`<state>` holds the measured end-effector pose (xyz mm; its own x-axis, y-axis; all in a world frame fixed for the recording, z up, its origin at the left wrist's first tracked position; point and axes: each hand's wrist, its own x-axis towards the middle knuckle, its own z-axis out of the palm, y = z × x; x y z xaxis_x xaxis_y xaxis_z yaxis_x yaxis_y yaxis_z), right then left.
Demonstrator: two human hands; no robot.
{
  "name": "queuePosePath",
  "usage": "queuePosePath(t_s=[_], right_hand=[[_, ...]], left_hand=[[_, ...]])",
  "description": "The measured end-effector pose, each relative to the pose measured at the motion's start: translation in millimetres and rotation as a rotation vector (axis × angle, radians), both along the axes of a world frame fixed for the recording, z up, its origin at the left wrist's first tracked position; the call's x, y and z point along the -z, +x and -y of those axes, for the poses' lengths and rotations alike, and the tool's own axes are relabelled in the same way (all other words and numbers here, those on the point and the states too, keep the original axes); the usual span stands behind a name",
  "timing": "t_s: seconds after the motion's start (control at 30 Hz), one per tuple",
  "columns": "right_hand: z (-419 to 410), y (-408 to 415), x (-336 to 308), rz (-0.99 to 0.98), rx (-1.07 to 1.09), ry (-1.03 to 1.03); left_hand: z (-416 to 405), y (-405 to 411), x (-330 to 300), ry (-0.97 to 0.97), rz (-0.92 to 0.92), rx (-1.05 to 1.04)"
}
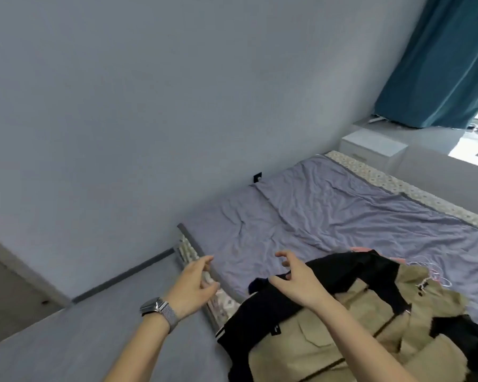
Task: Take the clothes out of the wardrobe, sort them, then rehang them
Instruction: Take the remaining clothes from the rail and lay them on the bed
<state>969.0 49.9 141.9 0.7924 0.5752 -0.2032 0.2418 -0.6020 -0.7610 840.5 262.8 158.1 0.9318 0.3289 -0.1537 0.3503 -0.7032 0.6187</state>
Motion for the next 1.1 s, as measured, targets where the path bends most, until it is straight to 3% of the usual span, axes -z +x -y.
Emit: queuePosePath(t_s=[0.2,0.37,0.8,1.1], right_hand=[[-125,-77,-19,0.029,-0.36,0.029],[-198,-143,-32,0.068,-0.658,0.05],[-259,-330,-40,-0.013,-1.251,0.067],[-269,-546,-41,0.019,-1.609,0.073]], left_hand=[[-74,-139,-13,0.023,0.011,-0.354],[-87,-235,-25,0.021,0.047,-0.645],[0,-447,-27,0.068,0.123,-1.303],[70,-627,-32,0.081,0.099,-1.632]])
